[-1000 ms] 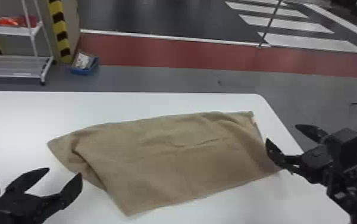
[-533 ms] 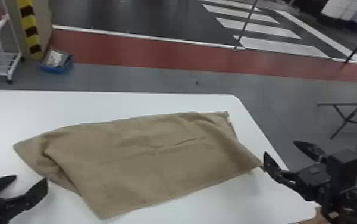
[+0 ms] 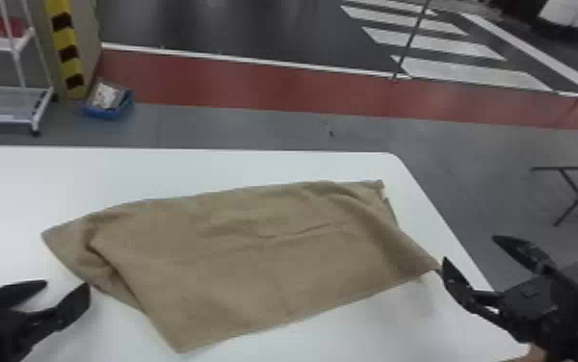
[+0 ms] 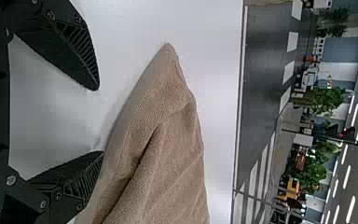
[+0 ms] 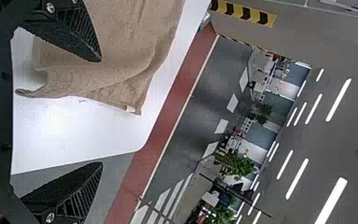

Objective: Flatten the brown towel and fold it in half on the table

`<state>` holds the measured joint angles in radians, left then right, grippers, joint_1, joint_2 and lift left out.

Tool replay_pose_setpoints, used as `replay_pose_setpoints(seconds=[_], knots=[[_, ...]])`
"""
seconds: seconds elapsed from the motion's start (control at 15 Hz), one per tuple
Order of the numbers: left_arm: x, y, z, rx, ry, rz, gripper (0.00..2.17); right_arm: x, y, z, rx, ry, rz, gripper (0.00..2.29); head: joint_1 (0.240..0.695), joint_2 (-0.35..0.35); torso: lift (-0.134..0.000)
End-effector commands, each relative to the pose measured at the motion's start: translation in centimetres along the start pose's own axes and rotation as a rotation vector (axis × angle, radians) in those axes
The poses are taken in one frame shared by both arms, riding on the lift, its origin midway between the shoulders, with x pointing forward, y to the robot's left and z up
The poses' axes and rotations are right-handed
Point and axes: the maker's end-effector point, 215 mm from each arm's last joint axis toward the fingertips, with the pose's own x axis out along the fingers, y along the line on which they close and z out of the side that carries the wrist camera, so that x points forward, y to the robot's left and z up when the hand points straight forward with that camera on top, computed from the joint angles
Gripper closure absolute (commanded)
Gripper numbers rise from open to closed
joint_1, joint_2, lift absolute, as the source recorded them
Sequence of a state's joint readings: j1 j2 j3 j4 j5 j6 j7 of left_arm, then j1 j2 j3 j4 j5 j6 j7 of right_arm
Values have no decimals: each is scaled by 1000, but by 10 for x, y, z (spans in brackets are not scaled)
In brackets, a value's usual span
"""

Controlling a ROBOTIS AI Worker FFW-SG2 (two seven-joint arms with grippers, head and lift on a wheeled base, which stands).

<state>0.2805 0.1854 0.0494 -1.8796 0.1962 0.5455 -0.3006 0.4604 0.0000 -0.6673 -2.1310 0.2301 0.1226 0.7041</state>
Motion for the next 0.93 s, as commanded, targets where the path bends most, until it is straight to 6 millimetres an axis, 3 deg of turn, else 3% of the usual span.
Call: replay_pose_setpoints(seconds=[0.0,0.27,0.53,0.87], knots=[[0,-7,10,4,-22,-13,292,-5,-2,-4,-6,9,-4,90,695,-290,-128],[2,-19,28,15,-53,-31,292,-9,-5,-6,-12,16,-9,90,695,-311,-128],[15,-33,21,38,-19,-46,292,-12,-7,-4,-24,13,-12,90,695,-329,-128],[19,-24,14,88,6,2,323,-18,-8,-3,-28,-1,-9,90,695,-337,-128]])
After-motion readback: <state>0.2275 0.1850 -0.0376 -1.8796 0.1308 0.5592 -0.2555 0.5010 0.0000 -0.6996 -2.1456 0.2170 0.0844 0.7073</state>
